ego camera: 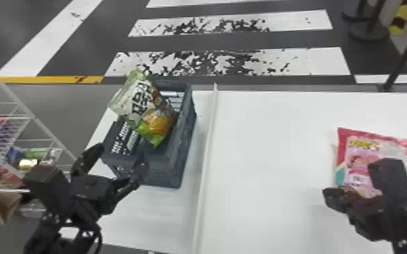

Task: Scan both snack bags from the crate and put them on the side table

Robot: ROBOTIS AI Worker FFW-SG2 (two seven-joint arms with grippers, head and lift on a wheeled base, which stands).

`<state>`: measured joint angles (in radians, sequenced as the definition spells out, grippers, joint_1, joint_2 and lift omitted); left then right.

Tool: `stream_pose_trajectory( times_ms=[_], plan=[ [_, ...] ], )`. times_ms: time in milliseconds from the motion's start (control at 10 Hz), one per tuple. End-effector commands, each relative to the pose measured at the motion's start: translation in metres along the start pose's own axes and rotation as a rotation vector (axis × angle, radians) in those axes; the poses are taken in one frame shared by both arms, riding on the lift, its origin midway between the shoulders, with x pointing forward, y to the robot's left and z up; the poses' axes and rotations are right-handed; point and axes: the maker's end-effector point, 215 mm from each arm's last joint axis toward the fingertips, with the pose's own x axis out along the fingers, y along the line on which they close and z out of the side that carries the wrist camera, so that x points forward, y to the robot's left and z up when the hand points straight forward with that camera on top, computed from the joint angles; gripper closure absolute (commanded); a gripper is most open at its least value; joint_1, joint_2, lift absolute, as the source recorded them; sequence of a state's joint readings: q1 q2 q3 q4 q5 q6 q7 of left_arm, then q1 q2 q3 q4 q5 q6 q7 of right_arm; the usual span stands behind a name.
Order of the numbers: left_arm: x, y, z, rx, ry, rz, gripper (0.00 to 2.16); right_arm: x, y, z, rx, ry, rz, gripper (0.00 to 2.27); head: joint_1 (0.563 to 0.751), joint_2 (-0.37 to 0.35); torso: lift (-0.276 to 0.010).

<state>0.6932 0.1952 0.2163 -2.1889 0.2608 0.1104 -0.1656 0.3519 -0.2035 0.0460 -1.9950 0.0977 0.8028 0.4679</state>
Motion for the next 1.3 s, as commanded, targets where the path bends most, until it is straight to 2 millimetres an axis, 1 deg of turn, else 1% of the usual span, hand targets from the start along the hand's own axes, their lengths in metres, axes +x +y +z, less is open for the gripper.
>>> stream_pose_trajectory(
  times_ms=[0, 400, 600, 800, 1200],
  plan=[
    [0.000, 0.000, 0.000, 0.000, -0.001, -0.001, 0.00, -0.002, -0.008, -0.003, 0.006, 0.007, -0.012, 2.24, 0.695, 0.160, -0.087],
    [0.000, 0.000, 0.000, 0.000, -0.001, -0.001, 0.00, -0.006, -0.019, -0.011, 0.021, 0.026, -0.033, 2.24, 0.695, 0.132, -0.087],
    [0.000, 0.000, -0.001, -0.002, 0.001, 0.000, 0.00, -0.007, -0.021, -0.013, 0.024, 0.028, -0.037, 2.24, 0.695, 0.124, -0.087],
    [0.000, 0.001, -0.001, -0.003, 0.002, 0.000, 0.00, -0.010, -0.029, -0.015, 0.031, 0.029, -0.050, 2.24, 0.695, 0.117, -0.087],
    [0.000, 0.002, -0.001, -0.005, -0.003, 0.004, 0.00, -0.011, -0.027, -0.014, 0.032, 0.022, -0.047, 2.24, 0.695, 0.111, -0.087]
  ],
)
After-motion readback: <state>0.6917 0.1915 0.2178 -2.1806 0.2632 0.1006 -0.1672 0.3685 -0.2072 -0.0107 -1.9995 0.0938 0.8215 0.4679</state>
